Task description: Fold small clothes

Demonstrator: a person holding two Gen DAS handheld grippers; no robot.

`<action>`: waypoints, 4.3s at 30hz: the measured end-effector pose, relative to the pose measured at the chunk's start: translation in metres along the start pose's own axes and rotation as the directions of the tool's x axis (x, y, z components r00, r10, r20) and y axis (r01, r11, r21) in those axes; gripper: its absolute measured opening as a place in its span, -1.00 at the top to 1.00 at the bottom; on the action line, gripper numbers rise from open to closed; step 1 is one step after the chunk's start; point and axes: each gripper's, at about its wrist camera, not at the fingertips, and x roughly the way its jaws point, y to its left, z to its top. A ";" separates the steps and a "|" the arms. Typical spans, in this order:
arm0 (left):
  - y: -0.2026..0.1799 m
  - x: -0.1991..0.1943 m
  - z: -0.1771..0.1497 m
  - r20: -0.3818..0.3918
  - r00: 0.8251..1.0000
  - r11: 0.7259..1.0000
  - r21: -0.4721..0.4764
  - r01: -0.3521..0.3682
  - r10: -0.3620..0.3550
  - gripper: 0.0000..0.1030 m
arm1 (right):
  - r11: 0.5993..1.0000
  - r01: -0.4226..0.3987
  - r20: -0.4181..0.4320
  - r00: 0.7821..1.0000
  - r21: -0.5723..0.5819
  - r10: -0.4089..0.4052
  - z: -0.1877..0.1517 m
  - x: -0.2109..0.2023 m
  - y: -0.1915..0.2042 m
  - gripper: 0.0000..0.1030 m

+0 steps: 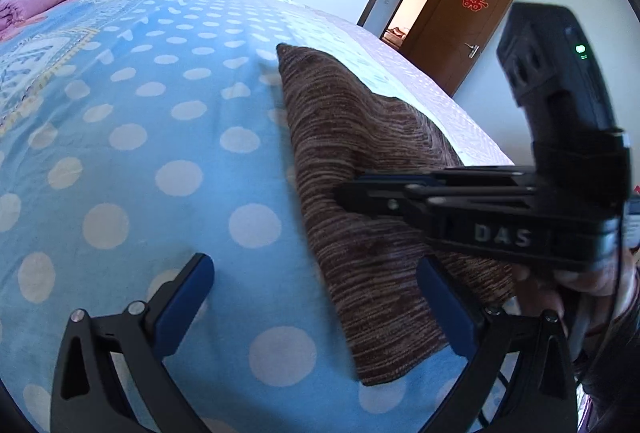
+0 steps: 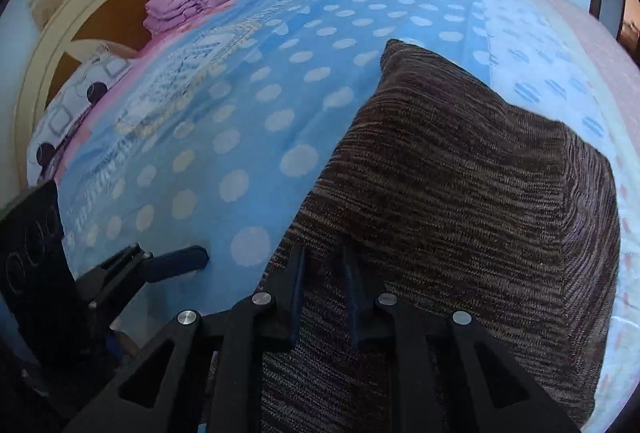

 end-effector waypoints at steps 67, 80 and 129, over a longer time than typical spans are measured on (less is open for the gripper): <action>-0.030 0.050 0.028 -0.070 0.978 0.979 0.074 -0.189 0.194 -1.00 | 0.899 -0.162 0.316 0.948 0.406 0.028 -0.019 -0.031 -0.198 0.38; -0.038 0.045 0.028 -0.062 0.989 0.985 0.119 -0.125 0.133 -0.49 | 0.914 -0.083 0.302 0.952 0.397 -0.044 -0.017 -0.034 -0.178 0.62; 0.027 -0.198 -0.061 0.126 0.938 0.932 0.126 -0.338 0.323 0.50 | 0.957 -0.287 0.373 0.893 0.042 0.251 -0.028 -0.047 0.130 0.67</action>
